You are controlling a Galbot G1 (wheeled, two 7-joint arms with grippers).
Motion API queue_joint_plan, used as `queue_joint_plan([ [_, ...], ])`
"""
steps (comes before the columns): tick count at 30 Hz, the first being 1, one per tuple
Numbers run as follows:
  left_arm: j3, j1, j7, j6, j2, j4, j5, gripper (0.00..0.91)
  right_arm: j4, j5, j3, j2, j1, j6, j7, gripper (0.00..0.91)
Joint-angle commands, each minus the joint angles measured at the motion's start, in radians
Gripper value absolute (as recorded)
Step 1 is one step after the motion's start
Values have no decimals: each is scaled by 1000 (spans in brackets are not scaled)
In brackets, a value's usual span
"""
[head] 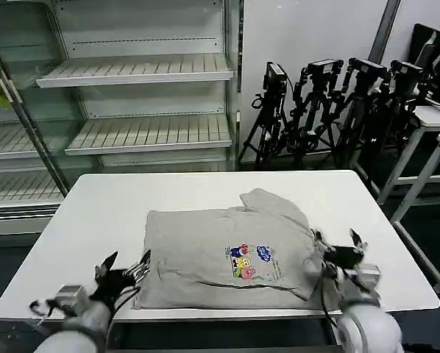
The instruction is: Fold and organize the clothes.
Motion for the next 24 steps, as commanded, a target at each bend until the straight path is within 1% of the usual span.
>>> queue_joint_plan([
  [1, 196, -395, -4, 15, 21, 315, -14, 907, -392, -23, -141, 45, 412, -45, 20, 907],
  [2, 223, -438, -5, 15, 20, 362, -14, 907, -459, -26, -152, 58, 454, -46, 14, 907],
  [3, 232, -459, -4, 15, 20, 377, -14, 907, -472, -28, -153, 60, 463, -46, 13, 907],
  [6, 273, -537, -4, 15, 17, 468, -14, 907, -575, -29, -169, 74, 535, -47, 3, 907],
  [13, 305, -609, -8, 15, 3, 593, -11, 907, -754, -27, -196, 110, 668, -40, -15, 907],
  [24, 311, -651, -19, 15, 0, 671, -2, 907, -895, -32, -218, 157, 704, -45, -41, 907],
])
